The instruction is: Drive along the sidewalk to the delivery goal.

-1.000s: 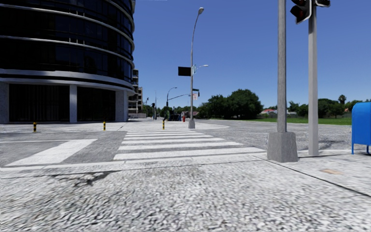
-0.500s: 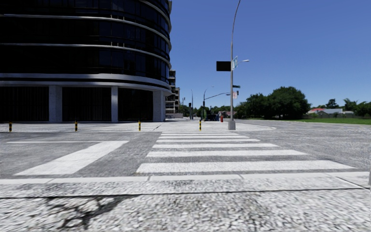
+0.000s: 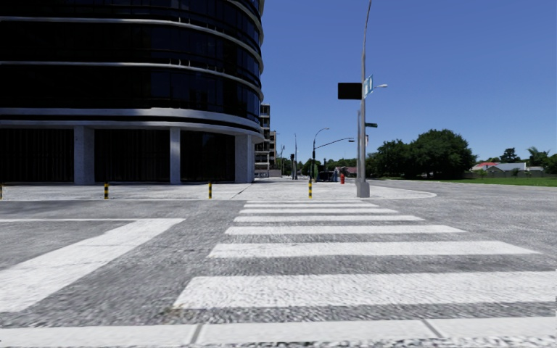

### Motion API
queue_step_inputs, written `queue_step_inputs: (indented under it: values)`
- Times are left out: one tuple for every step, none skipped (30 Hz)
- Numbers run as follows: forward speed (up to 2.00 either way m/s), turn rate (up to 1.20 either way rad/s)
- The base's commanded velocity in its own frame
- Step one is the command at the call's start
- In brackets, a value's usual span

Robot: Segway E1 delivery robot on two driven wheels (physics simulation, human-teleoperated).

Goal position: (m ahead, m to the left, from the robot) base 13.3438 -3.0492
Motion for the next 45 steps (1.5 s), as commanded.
queue_step_inputs:
  values:
    - [1.96,0.0]
    - [1.96,0.0]
    - [1.96,0.0]
    - [1.96,-0.08]
    - [1.96,-0.21]
    - [1.96,-0.24]
    - [1.96,-0.18]
    - [1.96,0.0]
    - [1.96,0.0]
    - [1.96,0.0]
    - [1.96,0.0]
    - [1.96,0.0]
    - [1.96,0.0]
    - [1.96,0.0]
    - [1.89,0.0]
    - [1.78,0.0]
    - [1.65,0.0]
    - [1.54,0.0]
    - [1.54,0.0]
    - [1.42,0.0]
    - [1.36,0.0]
    - [1.34,0.0]
    - [1.32,0.0]
    - [1.32,0.0]
    - [1.32,0.0]
    - [1.32,0.0]
    - [1.32,0.0]
    - [1.32,0.0]
    - [1.32,0.0]
    - [1.32,0.0]
    - [1.31,0.0]
    - [1.31,0.0]
    - [1.31,0.0]
    - [1.31,0.0]
    - [1.31,0.0]
    - [1.31,0.0]
    - [1.31,0.0]
    - [1.31,0.0]
    - [1.31,0.0]
    - [1.31,0.0]
    - [1.31,0.0]
    - [1.31,0.0]
    - [1.31,0.0]
    - [1.31,0.0]
    - [1.31,0.0]
